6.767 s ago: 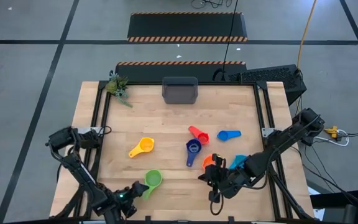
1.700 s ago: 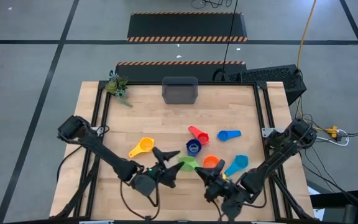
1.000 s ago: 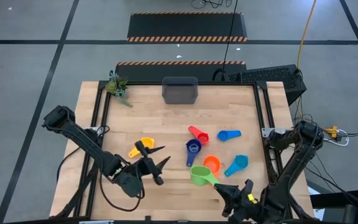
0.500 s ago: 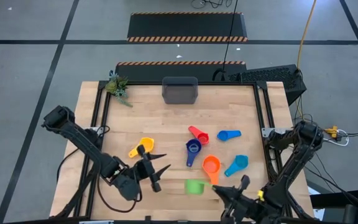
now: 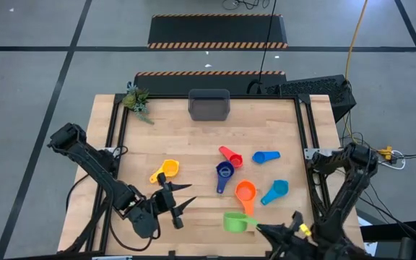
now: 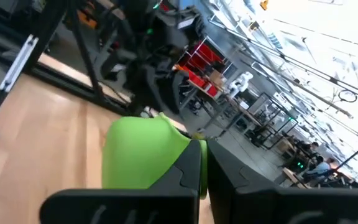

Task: Nest measuring cups in basket
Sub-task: Stack the green measuring cup on top of the orange measuring cup

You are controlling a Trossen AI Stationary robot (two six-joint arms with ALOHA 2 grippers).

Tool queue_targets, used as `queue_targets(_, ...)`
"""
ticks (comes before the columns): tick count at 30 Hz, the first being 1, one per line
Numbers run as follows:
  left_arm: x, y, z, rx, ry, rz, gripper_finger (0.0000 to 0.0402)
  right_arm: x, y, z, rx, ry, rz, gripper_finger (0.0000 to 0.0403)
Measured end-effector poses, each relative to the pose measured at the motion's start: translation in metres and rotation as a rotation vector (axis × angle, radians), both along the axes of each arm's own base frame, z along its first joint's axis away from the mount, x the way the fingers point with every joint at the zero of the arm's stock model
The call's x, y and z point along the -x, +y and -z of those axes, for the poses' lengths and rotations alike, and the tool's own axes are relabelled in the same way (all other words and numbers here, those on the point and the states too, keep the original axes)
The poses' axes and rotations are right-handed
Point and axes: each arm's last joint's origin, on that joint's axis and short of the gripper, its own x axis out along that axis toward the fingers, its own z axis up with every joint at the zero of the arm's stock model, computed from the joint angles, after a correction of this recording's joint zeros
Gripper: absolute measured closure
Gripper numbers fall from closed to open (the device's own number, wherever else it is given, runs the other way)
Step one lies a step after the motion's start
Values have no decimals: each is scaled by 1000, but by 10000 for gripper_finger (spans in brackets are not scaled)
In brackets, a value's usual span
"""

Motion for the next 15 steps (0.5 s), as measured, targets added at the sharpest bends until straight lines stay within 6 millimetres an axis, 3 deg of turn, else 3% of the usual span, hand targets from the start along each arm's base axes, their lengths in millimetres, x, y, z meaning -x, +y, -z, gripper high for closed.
queue_targets(4,-4,4,-2,2,-15,-15,199,10,-17,-28,-17,-9,-5,403)
queue_targets(8,-9,9,-3,-7,-17,-33,199,-2,-42,-49,11,-12,-29,403)
queue_targets(15,-14,15,-4,-91,12,-28,199,-37,-81,-37,165,111,7,403)
